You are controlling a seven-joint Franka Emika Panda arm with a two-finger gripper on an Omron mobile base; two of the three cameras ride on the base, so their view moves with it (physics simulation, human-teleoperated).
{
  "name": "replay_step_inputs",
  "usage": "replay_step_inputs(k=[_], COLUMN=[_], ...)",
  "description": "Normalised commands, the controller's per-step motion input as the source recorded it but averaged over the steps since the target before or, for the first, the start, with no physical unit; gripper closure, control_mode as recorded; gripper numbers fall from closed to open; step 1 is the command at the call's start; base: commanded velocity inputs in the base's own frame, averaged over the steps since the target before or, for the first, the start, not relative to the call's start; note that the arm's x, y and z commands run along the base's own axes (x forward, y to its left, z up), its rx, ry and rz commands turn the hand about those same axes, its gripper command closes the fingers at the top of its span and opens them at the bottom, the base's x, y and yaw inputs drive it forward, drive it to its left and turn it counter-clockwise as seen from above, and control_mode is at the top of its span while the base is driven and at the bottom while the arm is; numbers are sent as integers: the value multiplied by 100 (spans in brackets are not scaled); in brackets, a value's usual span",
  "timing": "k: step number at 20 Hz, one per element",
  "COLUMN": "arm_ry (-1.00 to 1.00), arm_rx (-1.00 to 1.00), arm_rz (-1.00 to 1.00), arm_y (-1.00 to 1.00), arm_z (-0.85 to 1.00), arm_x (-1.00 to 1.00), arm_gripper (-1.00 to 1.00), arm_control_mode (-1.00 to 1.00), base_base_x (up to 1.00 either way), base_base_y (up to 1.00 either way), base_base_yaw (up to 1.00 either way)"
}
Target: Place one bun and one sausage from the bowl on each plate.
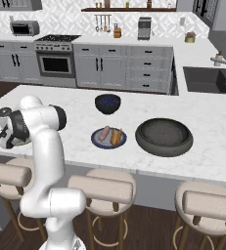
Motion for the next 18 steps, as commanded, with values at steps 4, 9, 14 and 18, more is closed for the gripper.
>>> replay_step_inputs(k=[4,9,14,18], arm_ry=[0,-1,-6,-8], arm_rx=[0,0,0,0], arm_rz=[0,0,0,0], arm_y=[11,9,-1,-34], arm_z=[-2,-1,1,26], arm_x=[41,29,0,-78], arm_gripper=[-100,-100,-100,-100], arm_control_mode=[-100,-100,-100,-100], base_base_x=[0,0,0,0], base_base_y=[0,0,0,0], base_base_yaw=[0,0,0,0])
